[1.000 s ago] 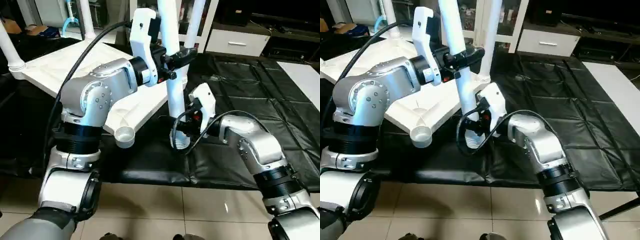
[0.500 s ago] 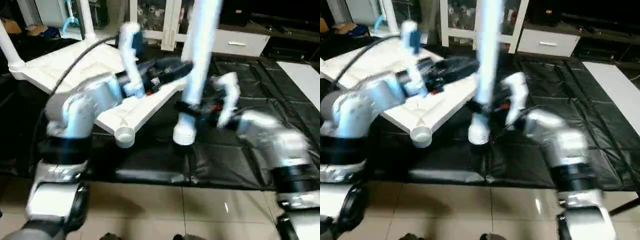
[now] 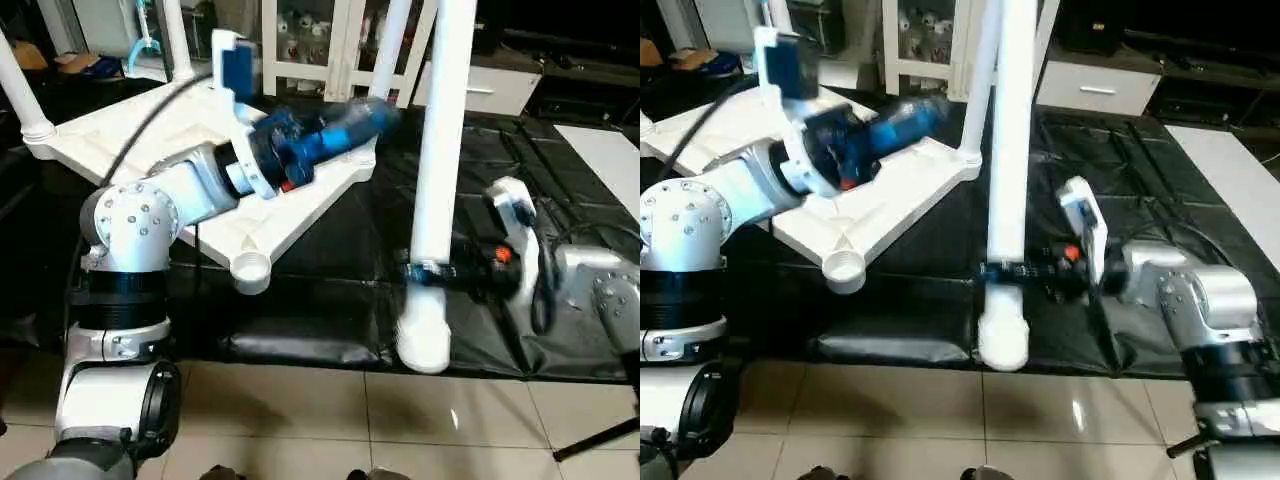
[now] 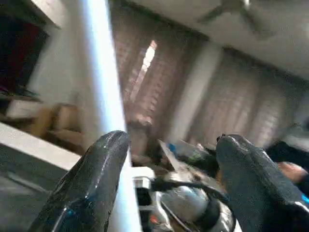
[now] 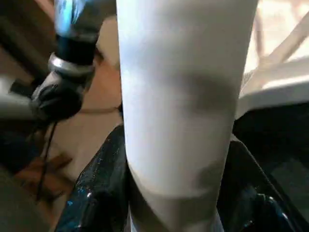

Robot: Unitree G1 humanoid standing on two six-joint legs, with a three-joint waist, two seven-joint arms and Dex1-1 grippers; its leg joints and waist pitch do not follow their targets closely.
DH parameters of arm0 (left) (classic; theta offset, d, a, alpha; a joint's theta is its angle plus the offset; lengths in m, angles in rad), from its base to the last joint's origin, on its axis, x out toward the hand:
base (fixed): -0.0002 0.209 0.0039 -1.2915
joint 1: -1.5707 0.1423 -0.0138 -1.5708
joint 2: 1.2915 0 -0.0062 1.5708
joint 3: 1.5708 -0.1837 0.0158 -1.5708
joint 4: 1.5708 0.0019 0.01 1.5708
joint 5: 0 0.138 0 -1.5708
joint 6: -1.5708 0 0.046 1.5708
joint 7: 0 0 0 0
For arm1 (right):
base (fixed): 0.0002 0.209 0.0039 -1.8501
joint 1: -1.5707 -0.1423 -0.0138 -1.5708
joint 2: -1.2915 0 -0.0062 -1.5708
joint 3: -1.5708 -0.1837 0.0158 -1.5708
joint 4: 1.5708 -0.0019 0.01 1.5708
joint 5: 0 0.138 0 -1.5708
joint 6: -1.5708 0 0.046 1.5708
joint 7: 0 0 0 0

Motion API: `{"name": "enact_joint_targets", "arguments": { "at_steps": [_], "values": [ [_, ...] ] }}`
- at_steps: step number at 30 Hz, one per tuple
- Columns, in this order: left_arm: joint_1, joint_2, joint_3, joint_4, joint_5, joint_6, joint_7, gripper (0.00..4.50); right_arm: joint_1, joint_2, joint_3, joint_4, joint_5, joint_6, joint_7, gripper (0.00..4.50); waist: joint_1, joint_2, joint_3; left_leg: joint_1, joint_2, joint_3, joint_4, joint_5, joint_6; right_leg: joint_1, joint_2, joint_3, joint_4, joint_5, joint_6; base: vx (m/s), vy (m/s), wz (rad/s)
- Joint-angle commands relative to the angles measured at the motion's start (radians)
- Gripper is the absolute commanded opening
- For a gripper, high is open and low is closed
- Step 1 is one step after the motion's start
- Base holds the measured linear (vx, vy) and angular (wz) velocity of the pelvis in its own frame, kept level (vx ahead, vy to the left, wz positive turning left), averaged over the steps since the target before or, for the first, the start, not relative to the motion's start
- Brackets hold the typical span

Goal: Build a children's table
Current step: Pick table leg

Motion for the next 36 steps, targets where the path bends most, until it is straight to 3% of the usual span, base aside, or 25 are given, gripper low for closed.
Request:
{"name": "enact_joint_targets", "arguments": {
  "at_steps": [1,3,13,25,26,36],
  "values": [
    [-0.002,0.000,-0.042,-0.023,0.011,0.032,0.000,3.35,-0.004,-0.021,0.012,-0.050,0.012,0.003,0.030,1.83,0.003,0.009,-0.079,0.015,-0.005,0.012,-0.074,-0.265,0.000,0.062,-0.021,0.017,-0.071,-0.398,-0.172,0.000,0.000,0.00],
    [0.004,-0.021,-0.064,-0.017,0.028,0.050,0.042,3.35,0.007,-0.036,0.050,-0.085,-0.014,-0.014,0.052,1.83,0.004,0.013,-0.079,0.016,-0.006,0.011,-0.073,-0.269,-0.002,0.062,-0.021,0.016,-0.074,-0.417,-0.162,0.000,0.000,0.00],
    [-0.015,-0.071,-0.050,0.013,-0.003,0.081,0.109,3.35,0.031,-0.043,0.125,-0.128,-0.084,-0.069,0.065,1.82,0.006,0.011,-0.080,0.014,-0.009,0.008,-0.071,-0.290,0.000,0.059,-0.018,0.008,-0.086,-0.480,-0.121,0.000,0.000,0.00],
    [-0.005,-0.053,-0.073,0.001,0.028,0.083,0.112,3.35,0.030,-0.066,0.163,-0.113,-0.123,-0.102,0.094,1.82,0.008,0.011,-0.083,0.012,-0.006,0.007,-0.073,-0.267,0.008,0.062,-0.019,0.011,-0.075,-0.401,-0.154,0.000,0.000,0.00],
    [-0.005,-0.053,-0.073,0.001,0.030,0.083,0.113,3.05,0.030,-0.067,0.167,-0.113,-0.125,-0.103,0.097,1.82,0.009,0.013,-0.084,0.013,-0.004,0.007,-0.074,-0.262,0.008,0.063,-0.019,0.012,-0.073,-0.384,-0.161,0.000,0.000,0.00],
    [-0.009,-0.036,-0.097,0.003,0.086,0.034,0.119,2.22,-0.009,-0.035,0.191,-0.062,-0.169,-0.133,0.072,1.82,0.009,0.013,-0.084,0.014,-0.004,0.008,-0.073,-0.257,0.006,0.063,-0.021,0.014,-0.069,-0.356,-0.182,0.000,0.000,0.00]
  ]
}}
